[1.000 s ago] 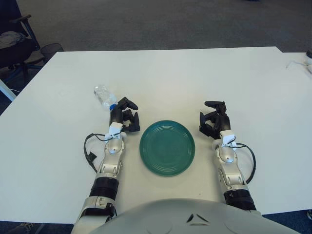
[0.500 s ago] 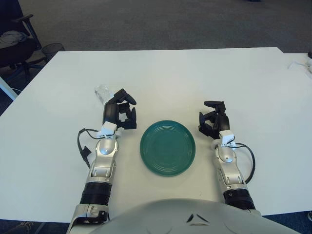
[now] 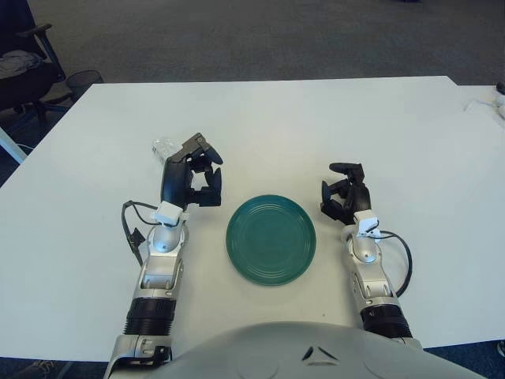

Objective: Put the bottle into the plate.

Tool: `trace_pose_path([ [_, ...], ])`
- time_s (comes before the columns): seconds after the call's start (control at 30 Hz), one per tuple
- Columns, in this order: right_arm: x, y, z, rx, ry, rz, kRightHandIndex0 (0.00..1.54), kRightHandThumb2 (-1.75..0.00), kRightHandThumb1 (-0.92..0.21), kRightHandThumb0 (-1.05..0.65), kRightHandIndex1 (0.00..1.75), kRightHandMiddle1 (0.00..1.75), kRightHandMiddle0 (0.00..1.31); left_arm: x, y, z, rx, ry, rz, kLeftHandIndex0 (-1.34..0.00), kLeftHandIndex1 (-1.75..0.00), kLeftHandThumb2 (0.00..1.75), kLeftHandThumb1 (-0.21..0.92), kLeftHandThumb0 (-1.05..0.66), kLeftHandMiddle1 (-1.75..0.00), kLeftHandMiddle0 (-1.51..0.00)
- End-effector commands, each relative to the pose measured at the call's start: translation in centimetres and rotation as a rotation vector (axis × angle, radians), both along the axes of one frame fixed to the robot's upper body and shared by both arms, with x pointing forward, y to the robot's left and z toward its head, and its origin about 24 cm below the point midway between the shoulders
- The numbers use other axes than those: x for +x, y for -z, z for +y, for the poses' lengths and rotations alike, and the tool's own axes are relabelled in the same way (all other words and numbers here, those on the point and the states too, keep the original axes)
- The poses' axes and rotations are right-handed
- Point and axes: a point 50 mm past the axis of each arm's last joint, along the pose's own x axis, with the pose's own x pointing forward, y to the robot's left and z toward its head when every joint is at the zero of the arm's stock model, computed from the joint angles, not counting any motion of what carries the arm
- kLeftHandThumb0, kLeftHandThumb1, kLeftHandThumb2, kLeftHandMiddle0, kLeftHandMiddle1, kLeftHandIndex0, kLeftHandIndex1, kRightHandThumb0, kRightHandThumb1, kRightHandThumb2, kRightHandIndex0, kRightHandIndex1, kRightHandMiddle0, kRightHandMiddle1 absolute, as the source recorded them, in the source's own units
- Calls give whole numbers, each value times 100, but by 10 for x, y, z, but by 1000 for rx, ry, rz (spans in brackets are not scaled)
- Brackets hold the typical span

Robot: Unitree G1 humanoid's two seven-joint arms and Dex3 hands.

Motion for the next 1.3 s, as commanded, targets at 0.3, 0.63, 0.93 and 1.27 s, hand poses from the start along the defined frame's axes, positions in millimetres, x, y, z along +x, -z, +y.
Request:
trace_pose_path([
  [0.3, -8, 21, 0, 15, -4, 119, 39, -94, -61, 38, 173, 146, 0, 6, -40, 25, 154, -22, -248, -61, -175, 132, 31, -47, -175, -118],
  [0.63, -5, 22, 3, 21, -10, 132, 39, -94, -61, 38, 174, 141, 0, 49, -86, 70, 431, -203, -444, -61, -175, 132, 31, -47, -175, -118],
  [0.93, -2, 22, 4, 25, -3, 142, 40, -94, -60, 38, 172, 142, 0, 79, -101, 97, 733, -357, -404, -62, -175, 134, 30, -47, -175, -119],
  [1.27, 0, 22, 7, 26, -13, 155, 41, -93, -60, 38, 171, 141, 0, 100, -98, 116, 1026, -377, -317, -64, -175, 136, 28, -48, -175, -119],
])
